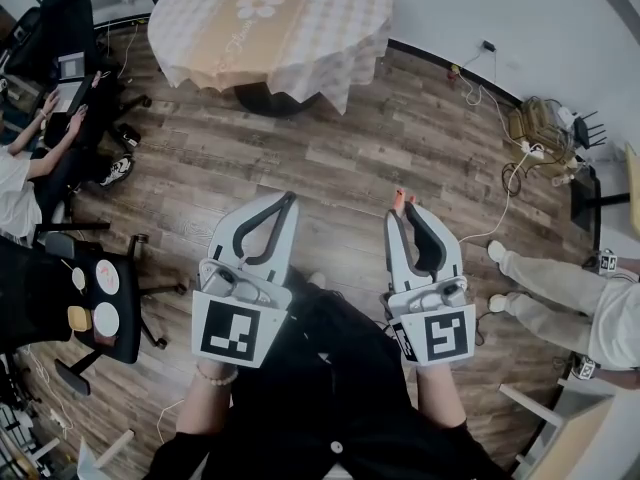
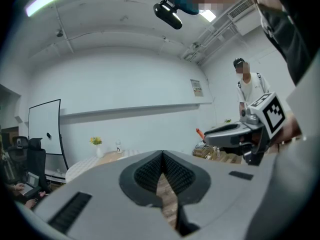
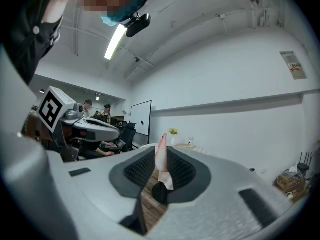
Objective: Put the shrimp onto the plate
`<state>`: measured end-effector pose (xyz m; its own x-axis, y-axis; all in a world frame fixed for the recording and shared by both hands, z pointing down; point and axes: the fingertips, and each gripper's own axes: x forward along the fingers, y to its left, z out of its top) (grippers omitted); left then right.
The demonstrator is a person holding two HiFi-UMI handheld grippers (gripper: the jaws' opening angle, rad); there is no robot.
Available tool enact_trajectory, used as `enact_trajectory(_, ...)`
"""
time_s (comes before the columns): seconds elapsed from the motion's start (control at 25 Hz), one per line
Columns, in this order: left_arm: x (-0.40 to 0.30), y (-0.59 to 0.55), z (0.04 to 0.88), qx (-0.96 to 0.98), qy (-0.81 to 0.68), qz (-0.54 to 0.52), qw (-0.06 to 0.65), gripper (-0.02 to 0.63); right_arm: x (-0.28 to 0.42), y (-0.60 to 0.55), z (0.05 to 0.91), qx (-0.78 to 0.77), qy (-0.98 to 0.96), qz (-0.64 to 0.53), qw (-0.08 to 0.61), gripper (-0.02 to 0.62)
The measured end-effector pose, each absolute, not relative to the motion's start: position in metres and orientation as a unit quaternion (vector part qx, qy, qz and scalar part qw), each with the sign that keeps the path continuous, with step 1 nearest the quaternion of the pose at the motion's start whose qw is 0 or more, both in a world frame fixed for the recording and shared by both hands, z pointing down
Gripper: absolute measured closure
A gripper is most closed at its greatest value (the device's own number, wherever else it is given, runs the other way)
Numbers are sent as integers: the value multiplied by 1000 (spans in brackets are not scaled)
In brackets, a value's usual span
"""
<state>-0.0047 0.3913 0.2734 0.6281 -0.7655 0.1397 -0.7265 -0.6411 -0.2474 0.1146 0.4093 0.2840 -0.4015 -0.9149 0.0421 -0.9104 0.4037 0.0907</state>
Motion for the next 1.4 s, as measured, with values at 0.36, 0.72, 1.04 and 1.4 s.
enact_trajectory(0.36, -11, 383, 287, -894, 431, -119, 42, 606, 115, 398, 291, 546, -837, -21, 37, 535)
enact_trajectory(0.72, 5, 343, 284, -909, 397, -107, 65, 606, 122, 370, 289, 564, -824, -24, 43, 537)
enact_trajectory(1.04, 11, 294, 282, -920, 366, -112, 84, 606, 116, 322, 293, 572, -819, -16, 45, 537)
enact_trajectory(1.4, -10, 231, 285, -923, 362, -108, 72, 606, 96, 255, 289, 575, -816, -17, 51, 535)
